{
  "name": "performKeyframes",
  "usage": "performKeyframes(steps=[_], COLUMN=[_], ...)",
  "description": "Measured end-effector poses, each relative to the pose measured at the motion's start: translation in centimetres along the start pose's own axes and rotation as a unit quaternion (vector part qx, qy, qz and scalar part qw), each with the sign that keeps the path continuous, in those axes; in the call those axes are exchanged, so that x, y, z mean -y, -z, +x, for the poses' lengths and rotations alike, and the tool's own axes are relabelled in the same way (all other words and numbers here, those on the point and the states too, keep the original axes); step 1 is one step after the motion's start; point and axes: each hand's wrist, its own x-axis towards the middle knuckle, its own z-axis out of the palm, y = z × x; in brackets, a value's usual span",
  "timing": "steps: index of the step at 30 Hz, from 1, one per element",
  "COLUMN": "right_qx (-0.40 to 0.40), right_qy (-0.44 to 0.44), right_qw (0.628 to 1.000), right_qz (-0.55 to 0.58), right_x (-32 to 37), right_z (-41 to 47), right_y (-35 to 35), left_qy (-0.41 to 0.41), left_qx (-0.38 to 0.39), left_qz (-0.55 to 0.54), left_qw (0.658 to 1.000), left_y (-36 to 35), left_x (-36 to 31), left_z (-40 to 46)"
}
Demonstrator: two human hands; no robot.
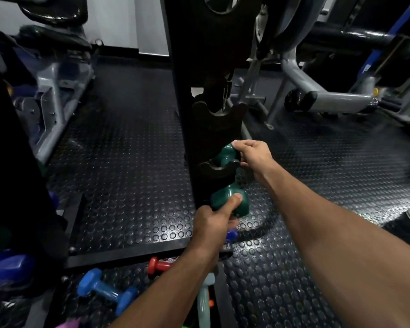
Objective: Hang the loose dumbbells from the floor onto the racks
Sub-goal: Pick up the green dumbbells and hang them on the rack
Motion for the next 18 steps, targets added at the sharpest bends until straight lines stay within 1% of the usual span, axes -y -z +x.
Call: performKeyframes(steps=[4,8,11,14,18], right_qx=[0.035,0.078,0.120,0.131,0.117], right_qy=[0.020,0.005,-0.008,-0.009,-0.026], right_qw=[0.999,0.996,0.990,0.990,0.992], right_qz=[-0.027,-0.049,-0.067,-0.058,-0.035], right_x=[0.4,0.7,0.8,1.1,0.5], right_z=[0.3,0.8,0.6,0.2,0.4], right_y=[-1.7,-2.3,-2.6,-2.8,-2.6], left_qy=[0.016,0.026,0.058,0.067,0.074], left_qx=[-0.016,-0.020,-0.017,-0.017,-0.018], left_qz=[-0.019,-0.028,-0.069,-0.098,-0.103], left_qw=[1.000,0.999,0.996,0.993,0.992], left_y=[-0.2,0.6,1.6,1.8,1.9], left_x=[0.3,0.9,1.4,1.4,1.3], left_z=[-0.1,0.1,0.1,0.1,0.2])
